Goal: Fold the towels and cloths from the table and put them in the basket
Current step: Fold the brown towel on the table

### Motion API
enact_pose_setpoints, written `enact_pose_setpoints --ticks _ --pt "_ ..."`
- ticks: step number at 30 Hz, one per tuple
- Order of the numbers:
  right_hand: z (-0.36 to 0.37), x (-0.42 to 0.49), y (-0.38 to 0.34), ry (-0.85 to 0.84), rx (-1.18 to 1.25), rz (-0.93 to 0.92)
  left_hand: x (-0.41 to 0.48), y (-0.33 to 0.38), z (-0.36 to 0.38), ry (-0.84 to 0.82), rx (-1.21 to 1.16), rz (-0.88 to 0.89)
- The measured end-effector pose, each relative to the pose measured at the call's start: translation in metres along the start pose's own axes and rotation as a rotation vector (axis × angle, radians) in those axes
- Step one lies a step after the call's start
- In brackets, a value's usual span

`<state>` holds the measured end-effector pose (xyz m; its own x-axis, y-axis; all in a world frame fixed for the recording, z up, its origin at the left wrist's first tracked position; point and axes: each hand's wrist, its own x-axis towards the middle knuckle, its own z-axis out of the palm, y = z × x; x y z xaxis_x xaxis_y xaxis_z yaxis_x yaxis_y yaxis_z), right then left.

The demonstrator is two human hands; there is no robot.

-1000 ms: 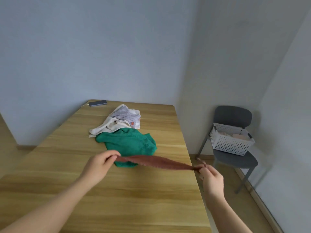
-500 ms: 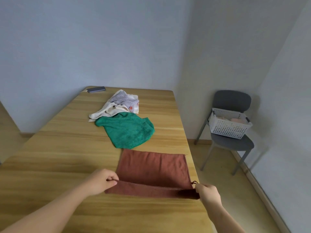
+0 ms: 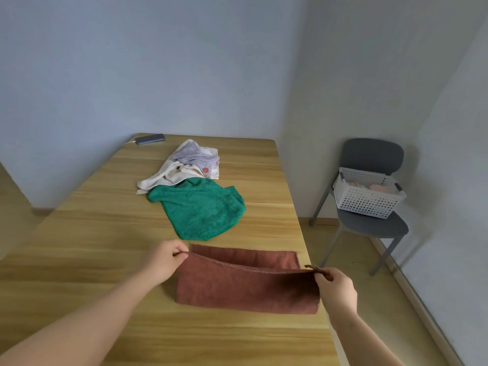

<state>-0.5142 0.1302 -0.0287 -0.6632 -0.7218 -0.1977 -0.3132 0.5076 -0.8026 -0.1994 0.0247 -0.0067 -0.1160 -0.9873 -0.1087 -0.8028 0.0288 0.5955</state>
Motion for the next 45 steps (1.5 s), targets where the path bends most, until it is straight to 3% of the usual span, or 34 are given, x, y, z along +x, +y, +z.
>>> enact_pose_setpoints --ticks 5,14,18,21,24,32,45 --pt "0.019 0.032 -0.013 0.031 0.034 -0.002 0.039 -0.005 0.004 0.008 -0.006 -0.037" --pt "0.063 0.079 -0.009 0.001 -0.011 0.143 0.092 -0.033 0.045 -0.130 -0.203 -0.290" --pt "0.071 0.086 -0.009 0.004 0.014 0.196 0.098 -0.035 0.061 -0.008 -0.233 -0.364" --pt "0.073 0.087 -0.014 -0.015 0.031 0.226 0.091 -0.026 0.067 0.078 -0.204 -0.337" --pt "0.074 0.080 -0.012 -0.032 0.017 0.239 0.074 -0.023 0.079 0.062 -0.110 -0.278" --pt "0.063 0.026 0.019 -0.079 -0.069 0.233 0.024 -0.028 0.080 -0.018 -0.138 -0.434" --pt "0.032 -0.039 0.065 -0.207 -0.178 0.254 -0.055 -0.051 0.069 -0.065 -0.227 -0.501"
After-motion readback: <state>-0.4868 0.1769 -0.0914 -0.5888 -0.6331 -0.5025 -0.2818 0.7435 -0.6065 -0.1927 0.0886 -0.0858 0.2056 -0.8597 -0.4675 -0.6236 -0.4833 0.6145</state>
